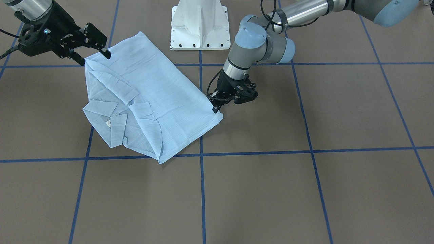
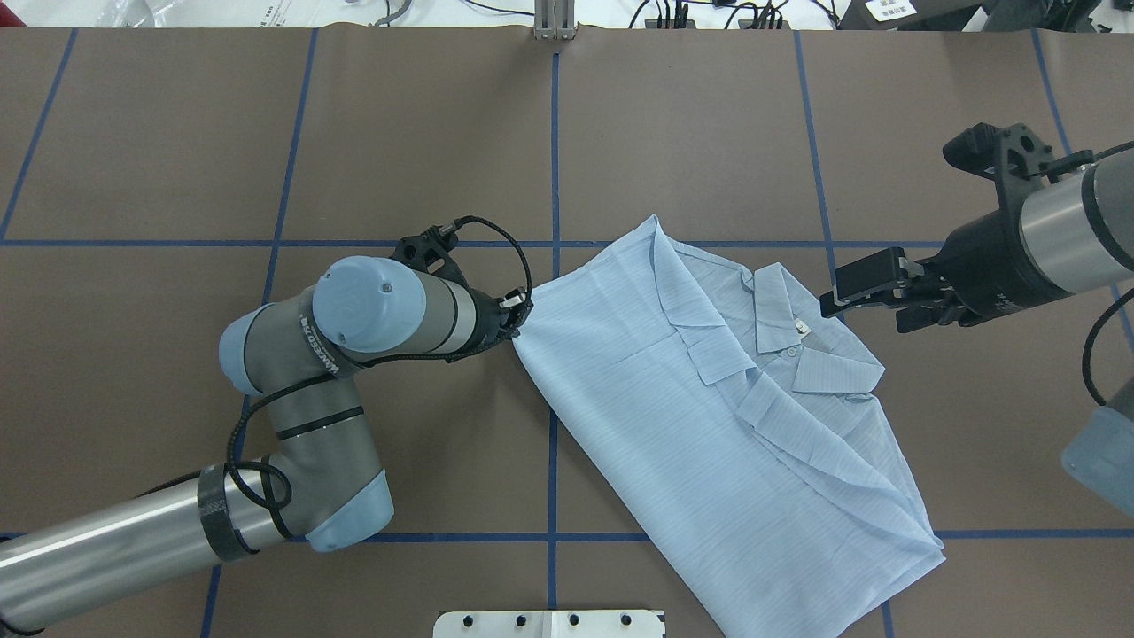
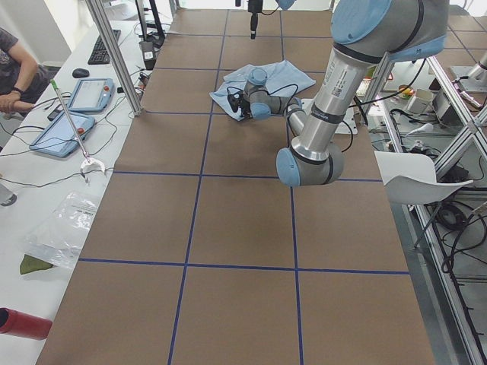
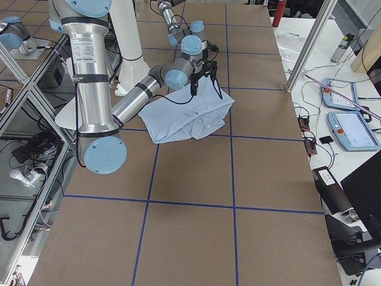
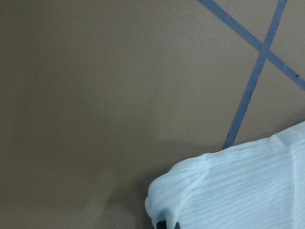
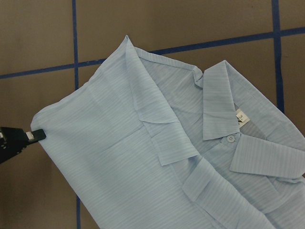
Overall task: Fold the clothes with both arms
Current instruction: 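Drag the grasped edge away from the robot with the left gripper, squaring the shirt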
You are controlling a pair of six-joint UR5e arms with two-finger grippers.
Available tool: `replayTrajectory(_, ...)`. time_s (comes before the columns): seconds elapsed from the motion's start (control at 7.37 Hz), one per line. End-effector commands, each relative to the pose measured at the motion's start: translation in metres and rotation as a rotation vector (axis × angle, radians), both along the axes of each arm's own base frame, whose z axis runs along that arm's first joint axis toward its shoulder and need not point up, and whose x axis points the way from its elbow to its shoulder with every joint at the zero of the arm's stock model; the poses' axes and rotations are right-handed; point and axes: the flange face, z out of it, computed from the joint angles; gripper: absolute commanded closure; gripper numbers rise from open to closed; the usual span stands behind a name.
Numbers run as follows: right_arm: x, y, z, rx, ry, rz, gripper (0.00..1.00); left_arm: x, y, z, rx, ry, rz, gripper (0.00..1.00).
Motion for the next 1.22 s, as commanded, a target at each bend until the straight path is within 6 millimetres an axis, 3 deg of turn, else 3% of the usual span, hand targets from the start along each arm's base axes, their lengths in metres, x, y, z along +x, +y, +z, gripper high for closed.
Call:
replayTrajectory(0.0, 0.002, -0.002, 0.0, 0.006, 0.003, 0.013, 0.0, -0.038, -0.049, 0.002, 0.061, -0.037, -0.057, 1.0)
replayTrajectory(0.14, 0.002, -0.003, -0.001, 0.007, 0.002, 0.015, 0.0, -0.045, -0.071, 0.011, 0.079, -0.07, -0.07, 1.0)
replayTrajectory(0.27, 0.002, -0.004, 0.0, 0.011, 0.006, 0.024, 0.0, -0.045, -0.088, 0.003, 0.141, -0.106, -0.092, 1.0)
replayTrajectory(0.54, 0.007, -0.006, 0.0, 0.013, 0.007, 0.037, 0.0, -0.033, -0.161, -0.009, 0.175, -0.188, -0.15, 1.0)
replayTrajectory(0.68, 0.01, -0.008, 0.0, 0.013, 0.006, 0.043, 0.0, -0.038, -0.186, -0.005, 0.21, -0.179, -0.17, 1.0)
replayTrajectory(0.95, 0.014, -0.011, 0.002, 0.011, 0.009, 0.057, 0.0, -0.022, -0.222, 0.022, 0.33, -0.163, -0.16, 1.0)
replayTrajectory(1.09, 0.015, -0.012, 0.002, 0.011, 0.009, 0.06, 0.0, -0.021, -0.223, 0.025, 0.339, -0.154, -0.162, 1.0)
